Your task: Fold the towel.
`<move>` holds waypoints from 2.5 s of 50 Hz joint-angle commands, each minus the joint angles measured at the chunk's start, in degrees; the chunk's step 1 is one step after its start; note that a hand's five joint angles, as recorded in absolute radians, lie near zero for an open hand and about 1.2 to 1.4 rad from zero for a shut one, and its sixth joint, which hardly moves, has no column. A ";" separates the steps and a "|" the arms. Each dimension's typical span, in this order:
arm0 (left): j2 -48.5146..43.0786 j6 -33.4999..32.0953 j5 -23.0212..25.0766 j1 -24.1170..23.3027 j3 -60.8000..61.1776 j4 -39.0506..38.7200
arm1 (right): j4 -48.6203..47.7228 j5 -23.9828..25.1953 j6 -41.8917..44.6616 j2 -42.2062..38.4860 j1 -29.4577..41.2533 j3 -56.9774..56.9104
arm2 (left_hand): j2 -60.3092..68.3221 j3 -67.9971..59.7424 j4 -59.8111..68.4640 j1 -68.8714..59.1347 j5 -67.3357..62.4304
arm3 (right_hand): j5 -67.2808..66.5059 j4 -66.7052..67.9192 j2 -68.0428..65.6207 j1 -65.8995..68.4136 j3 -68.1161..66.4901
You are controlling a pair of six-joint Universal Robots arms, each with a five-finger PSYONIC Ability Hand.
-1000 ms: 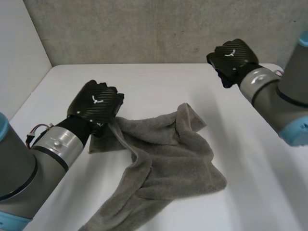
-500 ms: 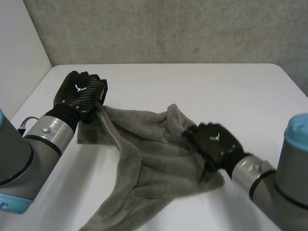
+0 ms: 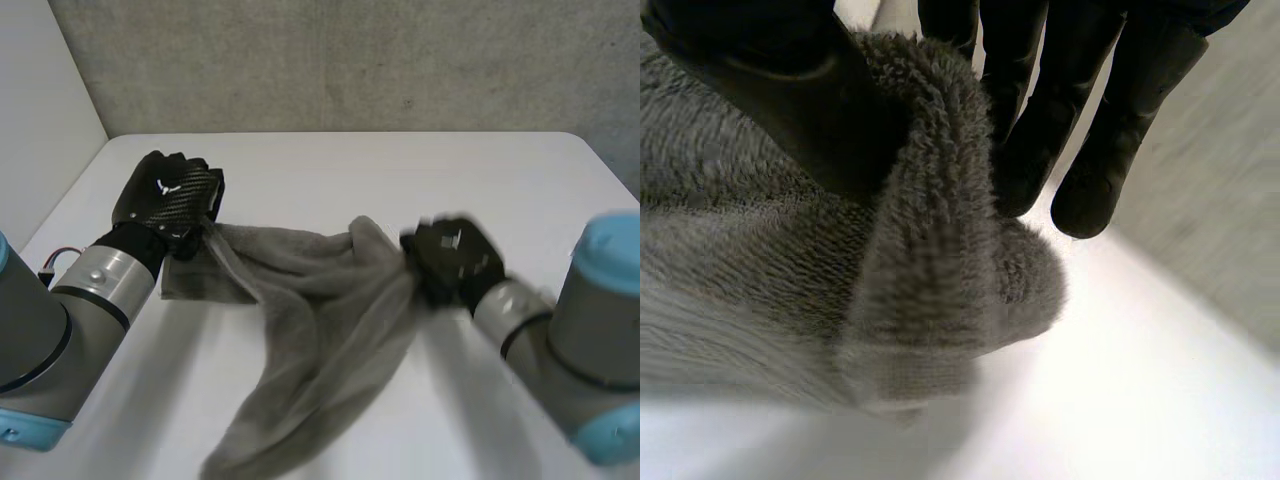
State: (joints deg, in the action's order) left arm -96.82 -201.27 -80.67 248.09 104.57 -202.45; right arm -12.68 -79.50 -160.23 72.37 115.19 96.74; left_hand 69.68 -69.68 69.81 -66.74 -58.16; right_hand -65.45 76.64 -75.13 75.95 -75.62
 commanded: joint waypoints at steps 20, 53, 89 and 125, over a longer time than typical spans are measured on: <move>4.71 1.67 -0.11 -2.53 6.00 0.74 | 38.60 8.14 20.40 -29.04 -1.28 -57.98 | 10.32 -10.32 10.19 -13.26 -11.84 | 65.45 -66.64 65.13 -65.95 65.62; 2.78 1.67 -6.26 -6.31 -11.93 2.76 | 15.40 0.58 -8.96 3.66 11.20 4.95 | 10.32 -10.32 10.19 -13.26 -11.84 | 62.34 -63.53 62.01 -62.84 62.50; -0.56 1.94 -6.43 -6.31 -10.70 2.58 | -0.07 1.02 -4.65 -1.87 15.07 15.49 | 10.32 -10.32 10.19 -13.26 -11.84 | 58.30 -59.49 57.98 -58.80 58.47; -0.47 1.94 -6.35 -6.31 -10.35 2.49 | -4.11 1.02 -4.83 -5.57 15.59 13.65 | 10.32 -10.32 10.19 -13.26 -11.84 | 51.24 -52.43 50.92 -51.74 51.41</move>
State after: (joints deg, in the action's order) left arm -97.29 -199.34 -87.06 241.79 94.22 -199.95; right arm -16.39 -78.49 -165.06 67.17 130.70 110.52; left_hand 69.72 -69.71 69.81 -66.74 -58.17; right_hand -12.59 22.27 -20.27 22.14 -21.71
